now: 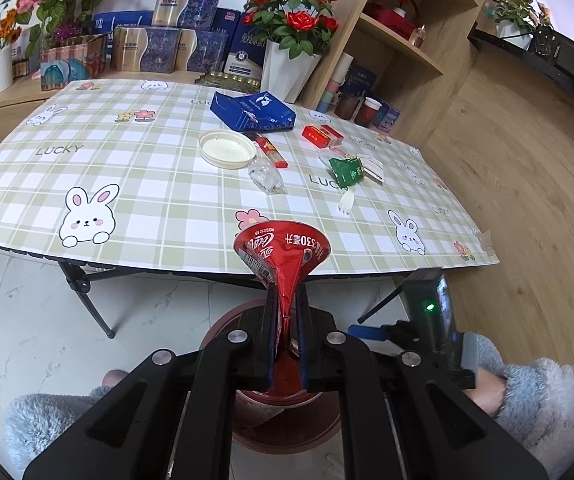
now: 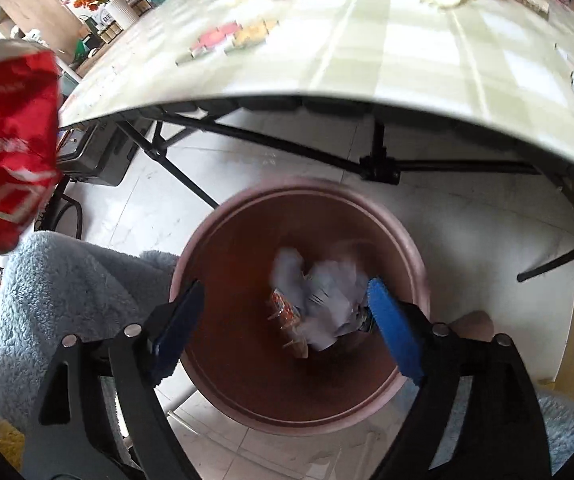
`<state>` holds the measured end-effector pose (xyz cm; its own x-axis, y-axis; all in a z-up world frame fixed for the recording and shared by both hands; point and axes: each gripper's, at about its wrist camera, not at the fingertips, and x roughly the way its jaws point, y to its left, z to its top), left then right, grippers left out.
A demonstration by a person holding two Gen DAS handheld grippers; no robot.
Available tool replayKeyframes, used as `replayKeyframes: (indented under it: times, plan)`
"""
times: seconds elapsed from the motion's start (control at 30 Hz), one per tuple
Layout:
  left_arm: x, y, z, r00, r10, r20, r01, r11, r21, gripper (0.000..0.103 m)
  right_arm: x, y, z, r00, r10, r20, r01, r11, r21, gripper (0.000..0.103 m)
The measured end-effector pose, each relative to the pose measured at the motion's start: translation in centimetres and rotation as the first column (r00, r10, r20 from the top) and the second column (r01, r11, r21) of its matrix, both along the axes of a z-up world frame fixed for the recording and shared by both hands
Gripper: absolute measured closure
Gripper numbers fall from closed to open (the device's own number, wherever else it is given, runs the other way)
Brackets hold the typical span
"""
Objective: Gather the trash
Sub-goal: 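Lower the red can into the bin and open the left tool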
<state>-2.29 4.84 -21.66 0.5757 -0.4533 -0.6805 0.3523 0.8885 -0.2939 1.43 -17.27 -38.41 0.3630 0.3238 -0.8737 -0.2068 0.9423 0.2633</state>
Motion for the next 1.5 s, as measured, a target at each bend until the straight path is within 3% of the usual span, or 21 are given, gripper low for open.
replayKeyframes:
  times: [0.17, 0.4, 0.53, 0.73, 0.9, 1.17, 1.5]
  plan:
    - [0.3, -0.2, -0.4, 1.0, -0.003, -0.012, 0.003, 1.0, 0.0, 0.094, -0.9, -0.8, 3.3, 0.995, -0.017, 0.103, 0.015, 1.0, 0.019, 0.007]
    - [0.7, -1.0, -1.4, 0.999, -0.015, -0.039, 0.016, 1.0, 0.006, 0.094, -3.3, -2.4, 8.1, 0.953, -0.088, 0.291, 0.082, 0.996, 0.031, 0.006]
    - [0.9, -1.5, -2.0, 0.998, -0.028, -0.056, 0.029, 0.999, 0.016, 0.094, -4.2, -3.0, 9.4, 0.932, -0.065, 0.356, 0.081, 0.996, -0.029, 0.006]
    - [1.1, -2.3, -3.7, 0.995, -0.035, -0.096, 0.038, 0.999, 0.035, 0.094, -4.1, -4.0, 10.5, 0.918, -0.074, 0.39, 0.092, 0.995, -0.028, 0.006]
    - [1.3, -2.9, -5.7, 0.988, -0.042, -0.148, 0.047, 0.998, 0.035, 0.094, -4.4, -3.9, 10.4, 0.908, -0.056, 0.414, 0.097, 0.992, -0.078, 0.006]
    - [2.9, -5.5, -9.3, 0.961, -0.081, -0.264, 0.09, 0.996, 0.024, 0.094, -4.5, -5.1, 10.3, 0.912, -0.092, 0.4, 0.127, 0.99, -0.061, 0.006]
    - [4.8, -9.5, -13.6, 0.919, -0.113, -0.378, 0.14, 0.989, 0.044, 0.094, -4.7, -7.4, 11.5, 0.89, -0.151, 0.431, 0.181, 0.983, -0.029, 0.006]
